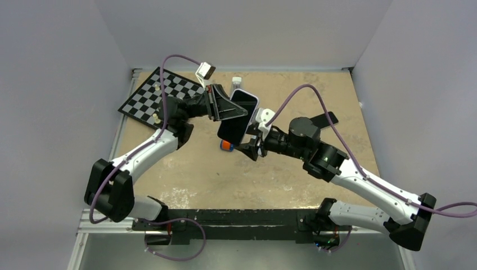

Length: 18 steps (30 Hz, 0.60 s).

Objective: Take the phone out of the phone case
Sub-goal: Remove the phone case from the phone.

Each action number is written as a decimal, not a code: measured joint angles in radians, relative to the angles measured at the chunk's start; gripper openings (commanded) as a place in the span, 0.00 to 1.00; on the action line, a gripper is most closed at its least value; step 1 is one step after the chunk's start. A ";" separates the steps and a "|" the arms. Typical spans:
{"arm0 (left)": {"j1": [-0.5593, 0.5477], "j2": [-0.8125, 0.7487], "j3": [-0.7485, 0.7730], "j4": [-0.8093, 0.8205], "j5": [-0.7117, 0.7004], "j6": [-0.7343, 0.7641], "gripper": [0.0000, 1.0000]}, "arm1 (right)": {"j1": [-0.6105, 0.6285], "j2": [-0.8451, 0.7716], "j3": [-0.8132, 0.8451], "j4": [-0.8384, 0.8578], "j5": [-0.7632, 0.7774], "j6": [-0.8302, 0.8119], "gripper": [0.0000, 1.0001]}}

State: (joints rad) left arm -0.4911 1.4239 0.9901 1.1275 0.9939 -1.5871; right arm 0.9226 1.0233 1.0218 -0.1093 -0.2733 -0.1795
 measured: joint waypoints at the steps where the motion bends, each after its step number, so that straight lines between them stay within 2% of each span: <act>1: -0.004 -0.017 -0.008 -0.040 -0.016 0.040 0.00 | -0.003 -0.009 -0.016 0.005 0.025 0.045 0.66; 5: -0.030 -0.100 -0.018 -0.238 -0.125 0.230 0.00 | -0.026 -0.043 -0.055 -0.020 0.107 0.212 0.79; 9: -0.050 -0.166 -0.016 -0.375 -0.207 0.352 0.00 | -0.075 -0.119 -0.095 -0.093 0.155 0.337 0.78; 13: -0.055 -0.190 -0.016 -0.435 -0.277 0.425 0.00 | -0.129 -0.167 -0.090 -0.124 0.084 0.452 0.58; 16: -0.055 -0.190 -0.016 -0.467 -0.316 0.447 0.00 | -0.186 -0.164 -0.081 -0.109 -0.041 0.544 0.49; 18: -0.055 -0.190 -0.016 -0.482 -0.336 0.458 0.00 | -0.240 -0.159 -0.081 -0.075 -0.149 0.623 0.38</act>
State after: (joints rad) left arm -0.5457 1.2343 0.9741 0.6453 0.6579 -1.1294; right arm 0.6830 0.8639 0.9409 -0.1841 -0.4221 0.4438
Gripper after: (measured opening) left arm 0.207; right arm 0.506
